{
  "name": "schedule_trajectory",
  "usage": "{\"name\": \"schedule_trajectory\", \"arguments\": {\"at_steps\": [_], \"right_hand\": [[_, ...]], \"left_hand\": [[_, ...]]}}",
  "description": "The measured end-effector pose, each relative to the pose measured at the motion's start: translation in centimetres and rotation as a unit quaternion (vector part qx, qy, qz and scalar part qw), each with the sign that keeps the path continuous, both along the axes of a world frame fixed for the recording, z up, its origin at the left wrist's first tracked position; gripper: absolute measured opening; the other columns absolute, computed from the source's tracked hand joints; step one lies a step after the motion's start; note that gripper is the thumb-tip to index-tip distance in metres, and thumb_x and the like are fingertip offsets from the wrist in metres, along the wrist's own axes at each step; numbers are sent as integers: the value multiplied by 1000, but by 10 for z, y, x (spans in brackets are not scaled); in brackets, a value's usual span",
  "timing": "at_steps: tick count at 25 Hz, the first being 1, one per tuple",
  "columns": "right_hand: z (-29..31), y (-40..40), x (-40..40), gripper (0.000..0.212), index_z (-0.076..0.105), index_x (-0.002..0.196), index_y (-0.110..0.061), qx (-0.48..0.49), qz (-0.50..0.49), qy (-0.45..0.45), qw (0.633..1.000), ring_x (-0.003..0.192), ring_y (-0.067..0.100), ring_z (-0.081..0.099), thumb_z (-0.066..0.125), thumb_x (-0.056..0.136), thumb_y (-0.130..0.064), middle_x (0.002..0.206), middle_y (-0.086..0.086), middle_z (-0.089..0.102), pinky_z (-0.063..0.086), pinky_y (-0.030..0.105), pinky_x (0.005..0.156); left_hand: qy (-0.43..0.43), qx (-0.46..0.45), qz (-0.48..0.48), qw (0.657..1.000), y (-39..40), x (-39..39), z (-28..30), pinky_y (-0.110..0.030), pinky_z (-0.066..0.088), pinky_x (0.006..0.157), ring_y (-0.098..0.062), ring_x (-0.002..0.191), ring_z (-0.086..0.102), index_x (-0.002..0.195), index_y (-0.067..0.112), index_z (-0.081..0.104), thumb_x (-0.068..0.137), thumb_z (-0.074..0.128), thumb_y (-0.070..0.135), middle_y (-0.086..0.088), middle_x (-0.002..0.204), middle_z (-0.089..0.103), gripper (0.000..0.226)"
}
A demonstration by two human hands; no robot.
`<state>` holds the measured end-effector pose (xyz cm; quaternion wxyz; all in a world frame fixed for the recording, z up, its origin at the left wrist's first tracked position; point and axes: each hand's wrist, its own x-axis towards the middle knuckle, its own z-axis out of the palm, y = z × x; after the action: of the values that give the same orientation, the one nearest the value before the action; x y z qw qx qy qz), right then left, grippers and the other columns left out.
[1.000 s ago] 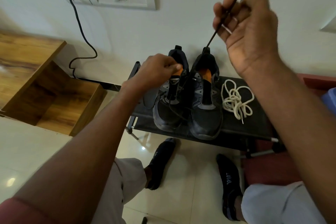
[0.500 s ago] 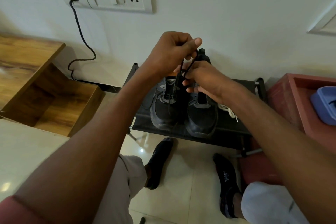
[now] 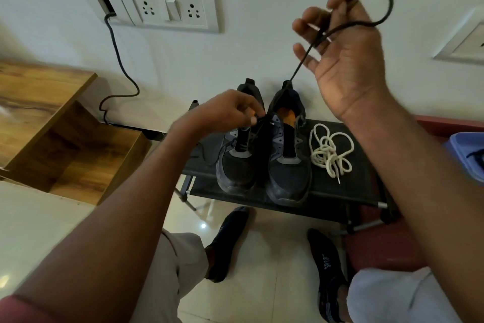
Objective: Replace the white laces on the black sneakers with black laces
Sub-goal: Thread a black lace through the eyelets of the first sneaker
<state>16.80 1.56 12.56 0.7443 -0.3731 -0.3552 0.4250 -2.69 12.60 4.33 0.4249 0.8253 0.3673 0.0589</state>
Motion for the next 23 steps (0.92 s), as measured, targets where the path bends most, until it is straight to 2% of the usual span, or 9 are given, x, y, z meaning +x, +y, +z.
{"name": "schedule_trajectory", "arguments": {"at_steps": [2, 4, 7, 9, 11, 12, 15, 19, 23], "right_hand": [[5, -2, 3, 19, 64, 104, -18, -10, 4, -20, 1000, 77, 16, 63, 46, 110, -18, 89, -1, 63, 53, 36, 77], [-19, 1, -5, 17, 73, 108, -17, -138, -24, -229, 963, 68, 7, 55, 57, 107, -21, 87, -7, 63, 50, 31, 69], [-80, 3, -25, 17, 78, 108, -16, -274, 32, -558, 783, 85, 10, 66, 73, 98, -29, 96, -4, 72, 55, 35, 85], [-116, 0, -37, 32, 74, 106, -9, -317, 76, -642, 693, 95, 25, 68, 81, 91, -35, 103, 6, 70, 57, 42, 88], [-132, -3, -44, 31, 72, 98, -11, -332, 67, -691, 638, 93, 29, 68, 81, 90, -40, 96, 6, 67, 55, 39, 80], [-133, -2, -44, 26, 75, 96, -15, -328, 58, -693, 640, 91, 26, 69, 79, 91, -40, 92, 3, 68, 55, 37, 78], [-111, 4, -35, 15, 82, 94, -26, -312, 14, -621, 719, 80, 12, 68, 78, 92, -40, 85, -7, 74, 54, 30, 75], [-79, 8, -26, 19, 80, 83, -24, -284, -17, -551, 784, 72, 5, 62, 75, 96, -37, 74, -14, 65, 41, 22, 61], [-94, 5, -31, 27, 78, 83, -18, -346, 55, -530, 772, 73, 13, 68, 71, 99, -39, 81, -1, 76, 54, 30, 70]], "left_hand": [[50, -3, -34, 998, -5, 3, 1, -40, 54, 93, -17, 93, 65, 109, 29, 77, 93, 73, 12, -1, 92, 65, 24], [59, 60, 19, 996, -6, 7, 2, -36, 51, 88, -19, 99, 66, 112, 27, 76, 95, 66, 8, 2, 98, 68, 28], [111, 164, 107, 974, -2, 6, -1, -36, 50, 88, -28, 109, 63, 119, 16, 74, 96, 55, 6, -9, 116, 71, 31], [133, 156, 105, 973, 0, 3, -6, -35, 46, 85, -29, 108, 62, 122, 15, 73, 98, 54, 9, -12, 121, 70, 31], [137, 140, 91, 976, -1, 2, -11, -34, 43, 83, -28, 106, 61, 123, 15, 72, 99, 53, 11, -13, 121, 70, 31], [137, 136, 85, 977, -1, 1, -13, -34, 43, 83, -29, 107, 62, 124, 15, 71, 100, 54, 12, -13, 120, 70, 30], [148, 133, 70, 977, 2, -2, -14, -35, 46, 85, -29, 107, 62, 124, 17, 72, 99, 57, 15, -9, 115, 70, 29], [170, 127, 62, 975, 9, -10, -17, -47, 56, 92, -30, 100, 66, 102, 12, 71, 94, 66, 16, -8, 102, 72, 11], [233, 103, -6, 967, 2, -12, -24, -40, 53, 80, -27, 92, 67, 87, 15, 66, 90, 78, 28, -7, 94, 71, 18]]}}
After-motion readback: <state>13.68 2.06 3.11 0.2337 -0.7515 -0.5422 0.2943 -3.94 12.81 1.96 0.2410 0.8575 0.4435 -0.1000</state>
